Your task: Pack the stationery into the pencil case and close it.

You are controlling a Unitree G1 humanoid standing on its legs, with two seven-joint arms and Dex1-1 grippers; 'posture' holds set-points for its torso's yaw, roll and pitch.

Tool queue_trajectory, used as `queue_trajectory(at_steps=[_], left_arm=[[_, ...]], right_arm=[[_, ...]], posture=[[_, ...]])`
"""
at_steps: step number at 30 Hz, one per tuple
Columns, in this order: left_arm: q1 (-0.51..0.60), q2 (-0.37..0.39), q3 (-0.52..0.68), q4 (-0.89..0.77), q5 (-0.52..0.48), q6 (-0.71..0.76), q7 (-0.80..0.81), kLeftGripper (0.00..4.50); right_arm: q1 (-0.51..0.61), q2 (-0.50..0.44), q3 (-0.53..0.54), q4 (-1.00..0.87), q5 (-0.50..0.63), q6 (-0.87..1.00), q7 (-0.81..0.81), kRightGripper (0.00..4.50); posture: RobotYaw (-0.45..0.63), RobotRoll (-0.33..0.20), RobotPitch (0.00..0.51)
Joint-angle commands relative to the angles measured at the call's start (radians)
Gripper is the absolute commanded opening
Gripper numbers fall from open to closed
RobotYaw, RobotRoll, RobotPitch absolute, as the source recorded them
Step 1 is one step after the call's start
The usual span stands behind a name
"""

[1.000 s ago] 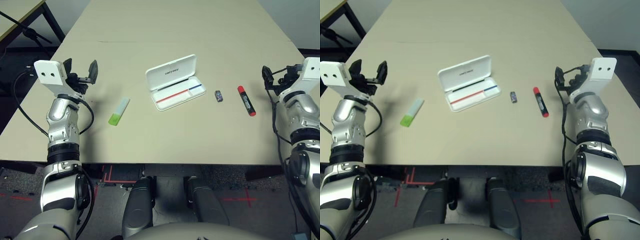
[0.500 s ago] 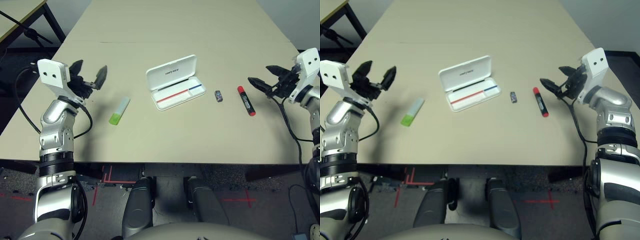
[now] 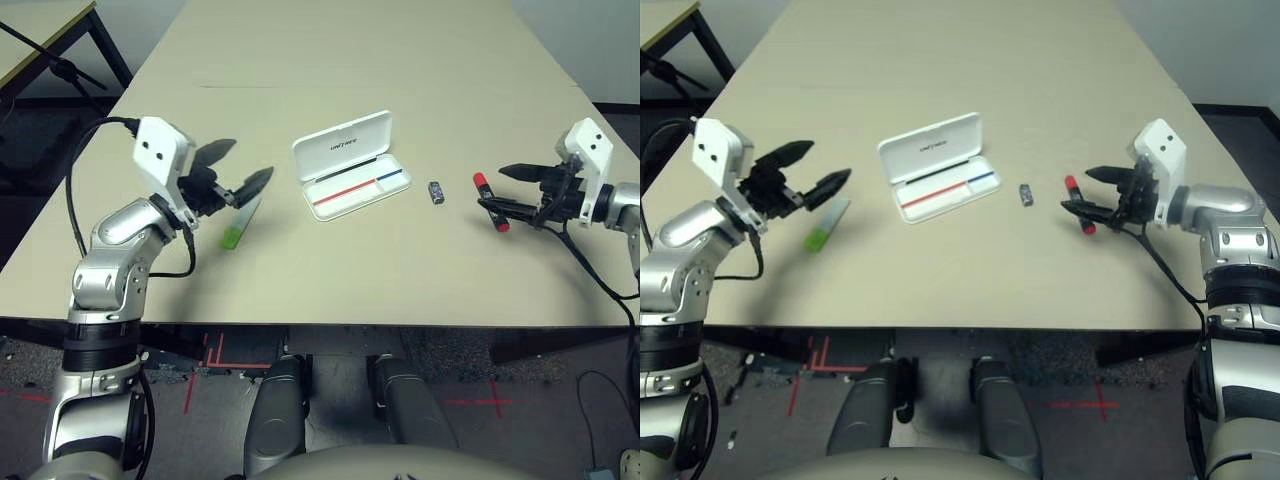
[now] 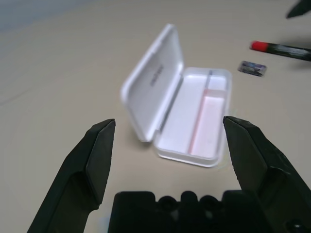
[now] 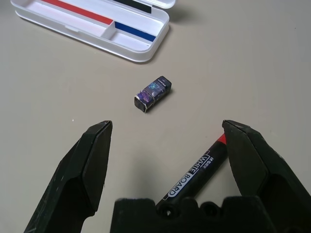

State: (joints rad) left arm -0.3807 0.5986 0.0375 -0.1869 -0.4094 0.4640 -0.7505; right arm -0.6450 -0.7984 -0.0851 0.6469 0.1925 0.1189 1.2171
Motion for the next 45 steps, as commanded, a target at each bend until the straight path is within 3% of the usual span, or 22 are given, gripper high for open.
queue_trajectory(at_steps=[1,10,19,29,44,45], left_arm=[[-0.020,0.012,-0.086,-0.025,0.029,0.042,-0.036,4.46],[-0.110,-0.002,-0.250,0.056,0.147,0.067,-0.059,4.46],[-0.213,-0.064,-0.372,0.190,0.247,0.071,-0.090,4.46],[-0.289,-0.136,-0.422,0.338,0.319,0.039,-0.130,4.46],[-0.336,-0.156,-0.467,0.489,0.407,0.016,-0.201,4.46],[-0.339,-0.157,-0.468,0.494,0.409,0.017,-0.205,4.30]], right_arm=[[0.014,-0.011,0.022,-0.013,-0.016,0.003,0.011,4.50],[0.012,-0.001,0.037,-0.011,-0.021,0.000,0.008,4.50],[0.023,0.013,0.043,-0.016,-0.027,-0.008,-0.008,4.50],[0.036,0.019,0.046,-0.038,-0.031,0.000,-0.022,4.50],[0.071,0.018,0.025,-0.087,-0.022,0.009,-0.068,4.50],[0.072,0.019,0.023,-0.088,-0.022,0.009,-0.073,4.50]], posture=[[0.03,0.000,0.156],[0.02,0.000,0.152],[0.01,0.000,0.150],[0.00,0.000,0.152],[-0.02,0.000,0.152],[-0.04,0.000,0.152]])
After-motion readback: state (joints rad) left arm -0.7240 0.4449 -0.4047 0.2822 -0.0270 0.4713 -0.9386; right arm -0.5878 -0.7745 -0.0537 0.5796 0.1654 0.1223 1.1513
